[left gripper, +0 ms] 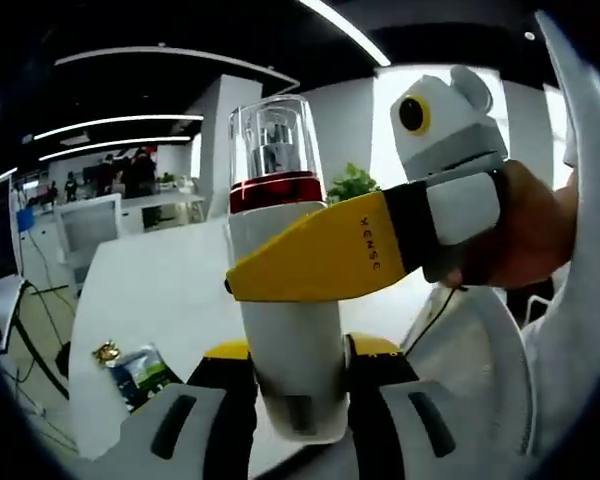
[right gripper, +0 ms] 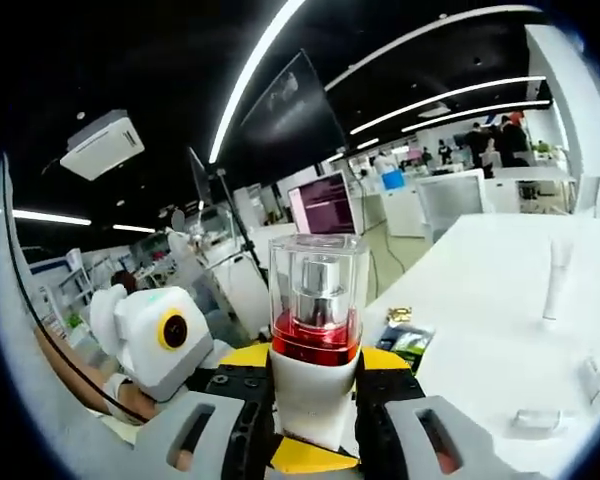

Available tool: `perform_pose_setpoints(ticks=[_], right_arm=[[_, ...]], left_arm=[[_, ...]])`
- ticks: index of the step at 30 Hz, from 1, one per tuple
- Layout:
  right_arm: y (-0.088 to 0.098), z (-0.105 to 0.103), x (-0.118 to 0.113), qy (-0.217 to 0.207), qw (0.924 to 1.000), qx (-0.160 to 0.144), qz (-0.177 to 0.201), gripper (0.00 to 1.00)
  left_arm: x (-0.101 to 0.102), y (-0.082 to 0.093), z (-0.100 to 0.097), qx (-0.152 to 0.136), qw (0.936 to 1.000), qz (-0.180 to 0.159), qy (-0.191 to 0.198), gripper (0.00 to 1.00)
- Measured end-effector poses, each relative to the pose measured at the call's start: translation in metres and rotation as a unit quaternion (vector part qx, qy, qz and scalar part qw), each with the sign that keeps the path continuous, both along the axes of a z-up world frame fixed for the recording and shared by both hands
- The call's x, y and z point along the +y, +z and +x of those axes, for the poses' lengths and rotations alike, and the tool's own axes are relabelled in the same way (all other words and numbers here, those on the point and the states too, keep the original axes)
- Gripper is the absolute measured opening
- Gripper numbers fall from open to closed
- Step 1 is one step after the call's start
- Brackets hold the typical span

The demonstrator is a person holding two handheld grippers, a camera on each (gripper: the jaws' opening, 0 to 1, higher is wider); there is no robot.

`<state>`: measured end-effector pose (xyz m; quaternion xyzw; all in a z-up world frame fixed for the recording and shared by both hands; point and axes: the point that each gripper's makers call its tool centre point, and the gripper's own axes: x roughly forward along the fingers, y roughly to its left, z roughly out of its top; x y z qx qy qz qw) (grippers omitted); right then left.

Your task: Arrange the skincare products in the storage area until every visible bottle or jar stands upright without overlapping.

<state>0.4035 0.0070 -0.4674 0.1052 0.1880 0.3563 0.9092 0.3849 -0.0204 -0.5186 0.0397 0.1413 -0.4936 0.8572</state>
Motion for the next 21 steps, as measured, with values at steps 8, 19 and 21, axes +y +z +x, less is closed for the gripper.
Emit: perform_pose_setpoints(ticks=[8,19,21], right_arm=[[0.006,0.020,-0.040,-0.028,0.9995,-0.010,-0.006,0.24],[0.001,0.045,-0.111,-0.096,0.9954,0.006,-0.005,0.24],[0.003,0.051,-0.124,-0.109,0.9940,0.003,-0.005,0.24]], left_arm=[[-0.005,-0.009,0.000,-0.017,0.9994,0.030,-0.003,0.38],[-0.008,-0.019,-0.001,-0.011,0.9982,0.058,-0.011,0.36],[-0.007,-0.019,0.000,-0.016,0.9980,0.061,-0.010,0.34]])
